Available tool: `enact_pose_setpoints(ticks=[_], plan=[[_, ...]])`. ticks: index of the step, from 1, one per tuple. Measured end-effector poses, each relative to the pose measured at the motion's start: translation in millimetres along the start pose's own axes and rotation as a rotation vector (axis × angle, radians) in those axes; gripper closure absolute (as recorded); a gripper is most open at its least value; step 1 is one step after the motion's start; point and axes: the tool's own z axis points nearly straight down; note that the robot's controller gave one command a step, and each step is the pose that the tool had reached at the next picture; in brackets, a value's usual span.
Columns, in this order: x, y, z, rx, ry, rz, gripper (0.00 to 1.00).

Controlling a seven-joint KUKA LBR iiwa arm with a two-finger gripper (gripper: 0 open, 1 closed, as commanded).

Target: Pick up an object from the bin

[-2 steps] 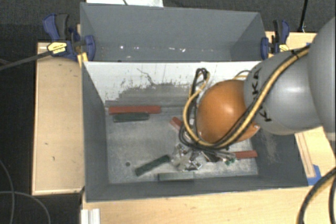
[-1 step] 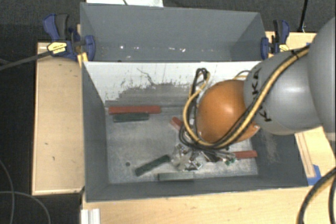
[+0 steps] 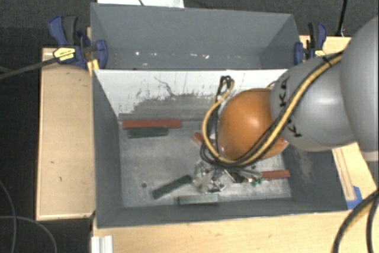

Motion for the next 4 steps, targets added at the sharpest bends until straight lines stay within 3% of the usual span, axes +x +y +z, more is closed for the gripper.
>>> enact_pose_setpoints(ticks=[1,2,3,4], plan=[[-30.5,11,0,-0.002,0.008,0.072,1.00],[-60.9,23,-3,-0.006,0.000,0.086,0.00],[-60.8,23,-3,-0.006,0.000,0.087,0.00],[-70.4,72,1,-0.006,-0.004,-0.193,1.00]])
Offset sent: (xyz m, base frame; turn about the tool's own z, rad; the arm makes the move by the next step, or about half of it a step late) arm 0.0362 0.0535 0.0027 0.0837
